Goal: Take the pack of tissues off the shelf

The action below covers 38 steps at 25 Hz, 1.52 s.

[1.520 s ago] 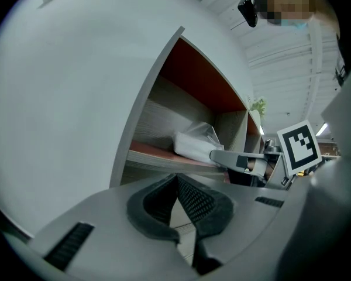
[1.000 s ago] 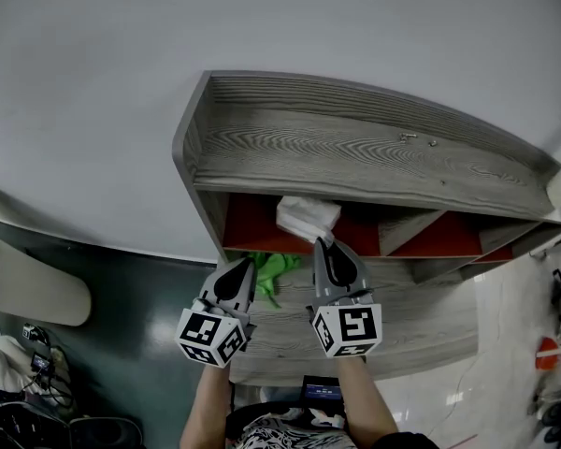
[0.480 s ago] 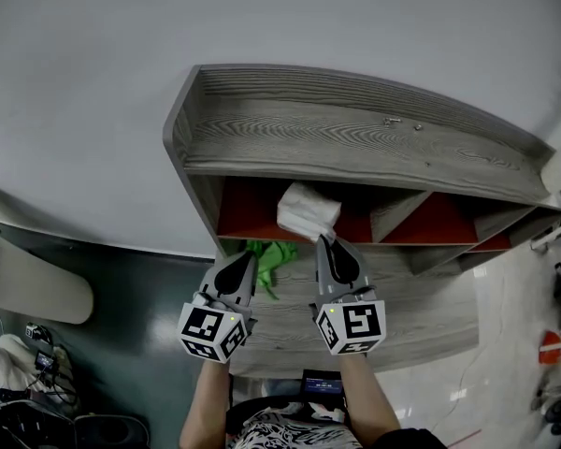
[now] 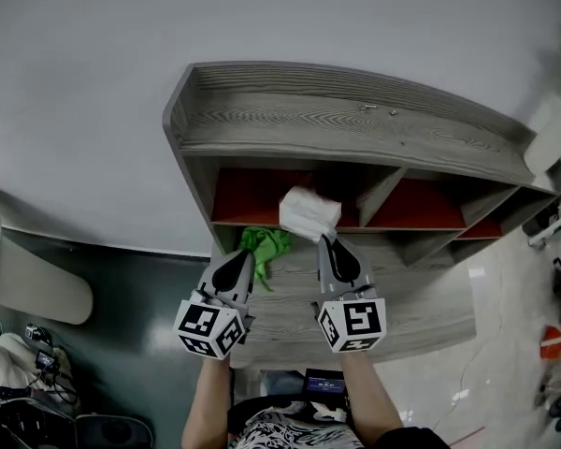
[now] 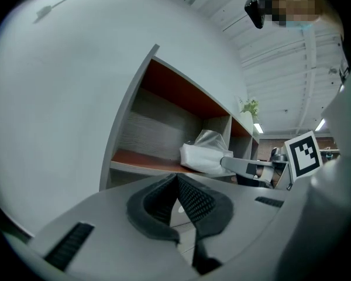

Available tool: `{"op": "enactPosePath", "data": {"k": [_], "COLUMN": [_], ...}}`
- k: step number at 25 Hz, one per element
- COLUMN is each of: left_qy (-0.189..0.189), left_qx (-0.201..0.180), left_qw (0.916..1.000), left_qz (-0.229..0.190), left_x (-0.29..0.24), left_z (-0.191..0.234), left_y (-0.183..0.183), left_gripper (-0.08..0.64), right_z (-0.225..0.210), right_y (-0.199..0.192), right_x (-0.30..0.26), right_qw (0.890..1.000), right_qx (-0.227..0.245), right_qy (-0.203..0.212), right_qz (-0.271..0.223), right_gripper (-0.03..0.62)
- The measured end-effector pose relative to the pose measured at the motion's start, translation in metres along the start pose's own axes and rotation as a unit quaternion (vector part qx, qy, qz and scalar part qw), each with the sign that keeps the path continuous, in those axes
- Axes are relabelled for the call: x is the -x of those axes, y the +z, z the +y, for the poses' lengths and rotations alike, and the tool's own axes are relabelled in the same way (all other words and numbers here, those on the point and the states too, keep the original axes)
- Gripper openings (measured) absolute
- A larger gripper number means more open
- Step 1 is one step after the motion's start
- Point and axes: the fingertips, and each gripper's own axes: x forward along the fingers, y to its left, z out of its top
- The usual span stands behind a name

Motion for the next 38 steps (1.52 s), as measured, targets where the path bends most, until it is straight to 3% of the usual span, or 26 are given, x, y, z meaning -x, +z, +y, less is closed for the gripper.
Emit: {"op": "enactPosePath", "data": {"k": [14,38], "left_qy": [0.027,0.024], "left_qx": [-0.017,-0.021], "left_qw": [0.9995,0.9994], "left_qz": [0.002,-0.012], "left_x": [0.038,0.089], "left_z": [-0.020,-0.056], "left_y": [0.002,0.003], "left_gripper": [0.006,0.006], "right_z": [0.004,0.022], "right_y": [0.005,0.009], "right_x": [0.051,0.125], "right_qw": [1.000,0.999], "right_qx": [0.006,0.019], "right_qy": [-0.012,-0.020], "right_qz": [-0.012,-0.025], "right_gripper": [0.032,0.029]}}
